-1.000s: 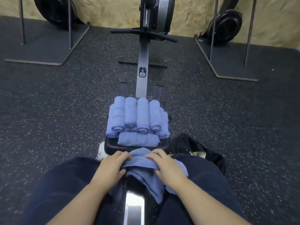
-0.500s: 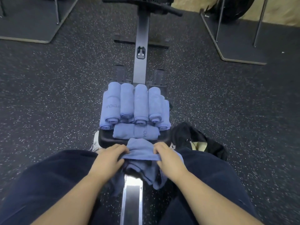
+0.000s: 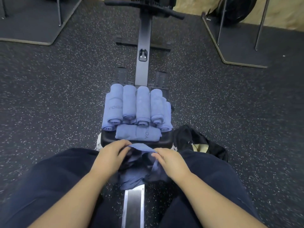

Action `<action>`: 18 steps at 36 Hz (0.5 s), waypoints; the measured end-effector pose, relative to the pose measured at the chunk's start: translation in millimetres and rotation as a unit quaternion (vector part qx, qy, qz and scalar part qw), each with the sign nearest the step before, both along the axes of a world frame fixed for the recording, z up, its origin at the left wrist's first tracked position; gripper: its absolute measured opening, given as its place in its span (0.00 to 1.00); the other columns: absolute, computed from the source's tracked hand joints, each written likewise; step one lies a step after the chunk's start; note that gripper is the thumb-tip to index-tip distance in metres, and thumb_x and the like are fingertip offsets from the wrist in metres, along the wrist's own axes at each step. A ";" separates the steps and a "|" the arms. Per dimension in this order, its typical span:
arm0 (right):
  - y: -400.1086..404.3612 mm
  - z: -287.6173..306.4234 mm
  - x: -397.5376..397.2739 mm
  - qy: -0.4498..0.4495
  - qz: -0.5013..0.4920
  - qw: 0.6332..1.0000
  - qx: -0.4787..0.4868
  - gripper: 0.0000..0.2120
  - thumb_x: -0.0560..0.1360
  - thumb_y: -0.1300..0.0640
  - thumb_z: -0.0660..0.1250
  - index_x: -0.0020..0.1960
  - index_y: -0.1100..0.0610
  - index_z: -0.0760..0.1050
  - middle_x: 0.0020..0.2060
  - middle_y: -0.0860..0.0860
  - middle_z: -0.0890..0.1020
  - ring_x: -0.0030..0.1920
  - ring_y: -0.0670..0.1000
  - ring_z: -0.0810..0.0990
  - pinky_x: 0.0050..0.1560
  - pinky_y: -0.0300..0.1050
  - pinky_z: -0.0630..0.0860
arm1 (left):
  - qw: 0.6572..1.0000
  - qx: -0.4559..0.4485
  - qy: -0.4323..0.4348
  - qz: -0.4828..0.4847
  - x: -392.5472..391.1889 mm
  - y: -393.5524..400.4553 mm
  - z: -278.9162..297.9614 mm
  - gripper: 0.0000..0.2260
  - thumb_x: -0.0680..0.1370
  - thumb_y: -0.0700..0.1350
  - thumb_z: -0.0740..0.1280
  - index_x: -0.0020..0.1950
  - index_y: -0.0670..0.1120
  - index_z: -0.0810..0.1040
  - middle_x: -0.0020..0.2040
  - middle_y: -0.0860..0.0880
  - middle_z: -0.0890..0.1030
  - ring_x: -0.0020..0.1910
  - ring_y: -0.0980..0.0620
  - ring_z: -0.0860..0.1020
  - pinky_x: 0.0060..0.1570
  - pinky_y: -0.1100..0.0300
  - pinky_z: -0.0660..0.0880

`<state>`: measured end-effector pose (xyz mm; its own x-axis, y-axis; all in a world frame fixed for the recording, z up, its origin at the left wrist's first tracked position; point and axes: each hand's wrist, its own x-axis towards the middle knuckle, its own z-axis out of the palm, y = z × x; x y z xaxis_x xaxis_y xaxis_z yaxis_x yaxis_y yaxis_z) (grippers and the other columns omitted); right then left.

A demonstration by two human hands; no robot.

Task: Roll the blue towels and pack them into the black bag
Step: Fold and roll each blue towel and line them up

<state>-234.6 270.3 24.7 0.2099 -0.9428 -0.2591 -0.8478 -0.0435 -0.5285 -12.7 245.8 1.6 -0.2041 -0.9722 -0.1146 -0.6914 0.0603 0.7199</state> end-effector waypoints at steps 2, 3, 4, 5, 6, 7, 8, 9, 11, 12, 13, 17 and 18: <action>4.0 7.6 2.1 -0.019 -0.010 1.000 -0.016 0.14 0.82 0.52 0.57 0.53 0.57 0.78 0.49 0.50 0.82 0.52 0.51 0.77 0.54 0.43 0.68 | 1.000 -0.019 0.019 0.001 -2.3 2.7 12.0 0.05 0.79 0.47 0.65 0.51 0.56 0.79 0.46 0.60 0.81 0.48 0.57 0.78 0.51 0.56 0.74; 6.4 12.6 3.9 -0.033 -0.021 0.999 -0.028 0.16 0.81 0.50 0.56 0.56 0.56 0.79 0.52 0.49 0.82 0.54 0.50 0.77 0.55 0.41 0.68 | 0.999 -0.030 0.026 -0.001 -3.8 4.1 19.4 0.05 0.79 0.49 0.64 0.51 0.57 0.79 0.46 0.61 0.81 0.48 0.58 0.78 0.51 0.57 0.74; 8.8 17.8 6.1 -0.046 -0.034 0.997 -0.041 0.18 0.80 0.48 0.55 0.57 0.55 0.79 0.53 0.49 0.83 0.55 0.50 0.78 0.56 0.40 0.68 | 0.999 -0.040 0.032 -0.004 -5.7 5.3 26.5 0.06 0.78 0.52 0.62 0.50 0.57 0.79 0.46 0.61 0.80 0.49 0.59 0.78 0.51 0.58 0.73; 11.0 21.3 7.4 -0.059 -0.047 0.996 -0.057 0.19 0.80 0.47 0.55 0.56 0.55 0.80 0.52 0.49 0.83 0.54 0.50 0.79 0.55 0.40 0.69 | 0.998 -0.051 0.036 -0.007 -7.7 7.0 33.6 0.09 0.76 0.55 0.60 0.50 0.58 0.79 0.46 0.62 0.80 0.49 0.59 0.77 0.51 0.59 0.73; 12.8 25.5 9.1 -0.070 -0.060 0.993 -0.068 0.17 0.79 0.47 0.56 0.56 0.55 0.80 0.51 0.49 0.83 0.53 0.51 0.79 0.54 0.40 0.70 | 0.997 -0.062 0.040 -0.006 -9.3 8.9 39.8 0.13 0.75 0.58 0.58 0.51 0.58 0.79 0.47 0.62 0.80 0.50 0.60 0.77 0.52 0.60 0.73; 14.3 30.4 11.1 -0.083 -0.072 0.991 -0.082 0.16 0.79 0.48 0.58 0.55 0.55 0.80 0.51 0.49 0.83 0.52 0.50 0.79 0.55 0.41 0.71 | 0.996 -0.075 0.041 -0.002 -10.7 11.0 45.3 0.15 0.74 0.60 0.56 0.51 0.57 0.80 0.47 0.63 0.80 0.50 0.61 0.77 0.53 0.61 0.72; 16.1 37.2 13.9 -0.099 -0.084 0.987 -0.092 0.14 0.79 0.49 0.61 0.56 0.55 0.79 0.51 0.48 0.83 0.52 0.49 0.79 0.55 0.42 0.72 | 0.995 -0.089 0.041 0.005 -12.2 12.9 50.8 0.17 0.74 0.60 0.56 0.51 0.57 0.80 0.47 0.63 0.79 0.50 0.61 0.76 0.53 0.62 0.71; 17.7 43.7 17.0 -0.119 -0.090 0.984 -0.099 0.12 0.78 0.50 0.64 0.56 0.54 0.79 0.51 0.48 0.83 0.53 0.48 0.79 0.56 0.43 0.73 | 0.994 -0.104 0.039 0.010 -13.9 15.2 57.0 0.17 0.74 0.60 0.56 0.52 0.57 0.80 0.47 0.63 0.79 0.50 0.62 0.76 0.52 0.64 0.70; 22.1 57.4 25.0 -0.150 -0.086 0.978 -0.120 0.11 0.76 0.52 0.68 0.57 0.54 0.79 0.51 0.49 0.83 0.53 0.49 0.80 0.56 0.46 0.74 | 0.990 -0.134 0.041 0.016 -17.0 19.7 69.6 0.16 0.74 0.58 0.58 0.52 0.55 0.81 0.46 0.63 0.78 0.48 0.62 0.75 0.50 0.69 0.68; 24.8 64.2 29.5 -0.157 -0.083 0.974 -0.137 0.12 0.75 0.52 0.70 0.57 0.55 0.79 0.51 0.49 0.83 0.52 0.50 0.79 0.55 0.46 0.74 | 0.988 -0.148 0.044 0.017 -18.4 22.2 76.1 0.16 0.74 0.58 0.58 0.52 0.55 0.82 0.45 0.64 0.78 0.48 0.62 0.75 0.49 0.70 0.68; 27.5 70.0 33.5 -0.161 -0.082 0.971 -0.156 0.12 0.75 0.52 0.70 0.57 0.55 0.79 0.51 0.49 0.83 0.52 0.50 0.79 0.55 0.45 0.74 | 0.986 -0.161 0.047 0.017 -19.8 24.8 82.6 0.16 0.74 0.59 0.58 0.52 0.55 0.82 0.45 0.63 0.78 0.47 0.62 0.75 0.49 0.70 0.68; 35.6 89.6 43.7 -0.178 -0.100 0.958 -0.201 0.11 0.75 0.53 0.69 0.57 0.53 0.80 0.51 0.48 0.83 0.51 0.47 0.79 0.55 0.42 0.74 | 0.977 -0.198 0.072 0.017 -25.2 37.0 111.1 0.17 0.74 0.60 0.58 0.52 0.57 0.82 0.44 0.58 0.80 0.46 0.62 0.76 0.49 0.67 0.70; 37.5 94.6 45.0 -0.185 -0.103 0.955 -0.208 0.10 0.76 0.54 0.68 0.56 0.53 0.80 0.51 0.47 0.83 0.51 0.47 0.79 0.55 0.42 0.74 | 0.975 -0.209 0.077 0.017 -26.1 40.1 118.5 0.16 0.74 0.59 0.58 0.52 0.58 0.82 0.44 0.58 0.80 0.46 0.63 0.76 0.49 0.69 0.69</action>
